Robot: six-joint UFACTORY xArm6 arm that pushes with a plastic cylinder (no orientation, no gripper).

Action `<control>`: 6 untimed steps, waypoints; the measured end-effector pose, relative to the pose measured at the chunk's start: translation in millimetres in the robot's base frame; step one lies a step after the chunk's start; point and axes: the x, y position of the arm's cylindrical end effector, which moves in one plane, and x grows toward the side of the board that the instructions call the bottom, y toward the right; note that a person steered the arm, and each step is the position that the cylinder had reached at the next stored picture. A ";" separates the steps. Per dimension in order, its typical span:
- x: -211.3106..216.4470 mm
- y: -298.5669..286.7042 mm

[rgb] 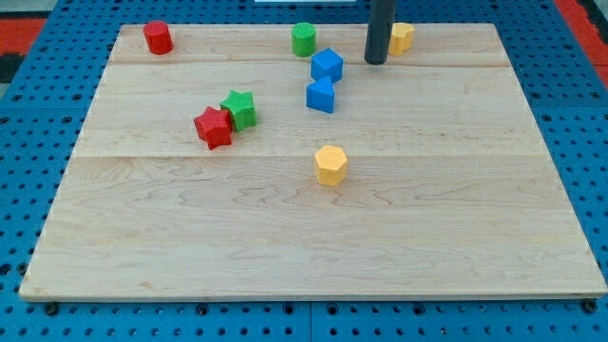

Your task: Push the blue triangle to the top of the green star

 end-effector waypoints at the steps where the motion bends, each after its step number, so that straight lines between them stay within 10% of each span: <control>1: 1.1 -6.8; 4: 78.2 -55.7; 6: 47.3 -161.4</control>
